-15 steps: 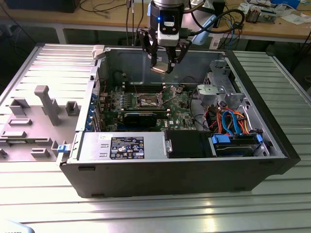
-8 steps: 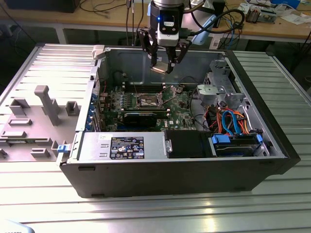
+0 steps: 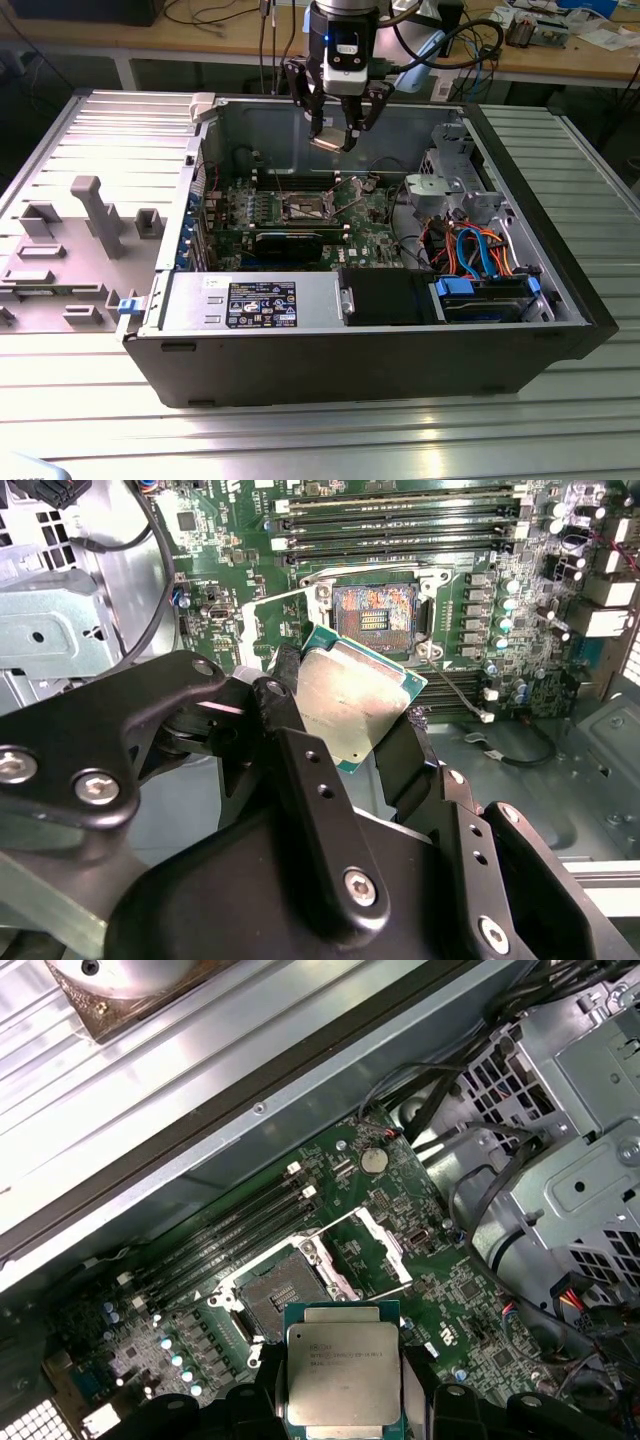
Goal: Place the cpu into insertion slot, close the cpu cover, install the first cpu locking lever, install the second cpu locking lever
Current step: 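Place the cpu into insertion slot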
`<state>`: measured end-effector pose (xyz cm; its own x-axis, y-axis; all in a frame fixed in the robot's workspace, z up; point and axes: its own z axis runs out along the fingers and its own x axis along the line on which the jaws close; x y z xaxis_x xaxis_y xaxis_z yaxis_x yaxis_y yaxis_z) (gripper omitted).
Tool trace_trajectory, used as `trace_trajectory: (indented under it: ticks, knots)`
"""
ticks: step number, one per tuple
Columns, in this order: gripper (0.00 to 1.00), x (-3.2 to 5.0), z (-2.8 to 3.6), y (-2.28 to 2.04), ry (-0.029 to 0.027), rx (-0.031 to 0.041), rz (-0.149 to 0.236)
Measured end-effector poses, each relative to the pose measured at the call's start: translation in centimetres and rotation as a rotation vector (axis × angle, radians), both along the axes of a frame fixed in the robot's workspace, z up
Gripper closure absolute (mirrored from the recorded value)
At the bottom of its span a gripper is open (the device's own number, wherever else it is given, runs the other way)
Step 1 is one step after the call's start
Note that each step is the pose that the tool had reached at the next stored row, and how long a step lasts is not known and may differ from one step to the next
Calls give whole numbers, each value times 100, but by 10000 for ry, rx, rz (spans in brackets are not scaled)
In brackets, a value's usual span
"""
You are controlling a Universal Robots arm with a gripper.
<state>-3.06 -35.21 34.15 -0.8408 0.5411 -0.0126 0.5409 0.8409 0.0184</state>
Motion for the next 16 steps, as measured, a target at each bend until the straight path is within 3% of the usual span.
trace_trajectory:
  ticks: [16]
  knots:
    - [45, 0, 0, 0, 0, -1, -138]
